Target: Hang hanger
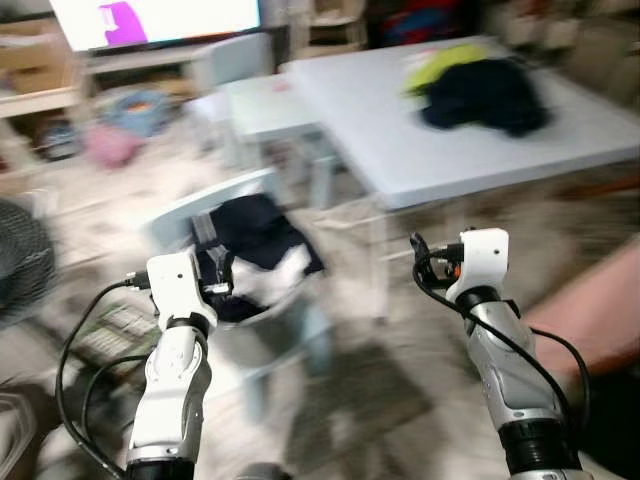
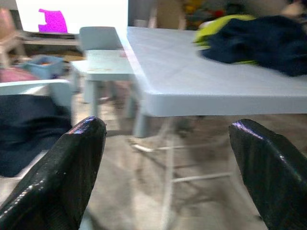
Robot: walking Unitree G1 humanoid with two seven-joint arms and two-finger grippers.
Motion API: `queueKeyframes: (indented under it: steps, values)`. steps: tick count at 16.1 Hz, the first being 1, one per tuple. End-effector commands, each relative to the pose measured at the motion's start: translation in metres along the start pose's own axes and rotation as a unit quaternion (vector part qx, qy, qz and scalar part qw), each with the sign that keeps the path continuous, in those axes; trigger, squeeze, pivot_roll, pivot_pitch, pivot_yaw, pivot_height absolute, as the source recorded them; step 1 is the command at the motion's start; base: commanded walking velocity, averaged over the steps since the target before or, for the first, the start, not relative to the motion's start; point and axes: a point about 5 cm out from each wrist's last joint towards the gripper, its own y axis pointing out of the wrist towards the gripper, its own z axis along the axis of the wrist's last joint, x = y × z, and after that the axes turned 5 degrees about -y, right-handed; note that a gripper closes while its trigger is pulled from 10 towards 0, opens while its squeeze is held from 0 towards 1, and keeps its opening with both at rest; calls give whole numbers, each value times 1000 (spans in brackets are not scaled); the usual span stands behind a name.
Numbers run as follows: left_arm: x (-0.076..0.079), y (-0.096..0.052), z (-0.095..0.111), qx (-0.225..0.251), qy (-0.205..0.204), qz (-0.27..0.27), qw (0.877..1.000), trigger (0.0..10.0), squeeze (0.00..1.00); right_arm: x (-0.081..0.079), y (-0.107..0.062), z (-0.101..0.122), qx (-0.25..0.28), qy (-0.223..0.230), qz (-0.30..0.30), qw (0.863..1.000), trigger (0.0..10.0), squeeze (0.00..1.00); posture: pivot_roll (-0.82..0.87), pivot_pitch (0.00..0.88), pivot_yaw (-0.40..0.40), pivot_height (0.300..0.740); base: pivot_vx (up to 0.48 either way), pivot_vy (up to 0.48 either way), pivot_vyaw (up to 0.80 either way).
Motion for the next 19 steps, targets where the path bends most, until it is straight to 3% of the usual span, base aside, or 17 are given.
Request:
queueKeyframes:
  steps: [1,8,19]
  values:
    - [4,0,2,5,-7,-14,1000,10000,0,5,-1,1,0,1,-7,1000,10000,0,-15,0,23,740,0,0,800]
    - [2,1,-1,-2,-18,-16,1000,10000,0,4,-1,2,2,3,-10,1000,10000,0,-18,0,21,740,0,0,0]
    - [8,1,-1,-3,-31,-29,999,10000,0,-2,0,6,15,-15,13,1000,10000,0,-20,0,15,740,402,0,0]
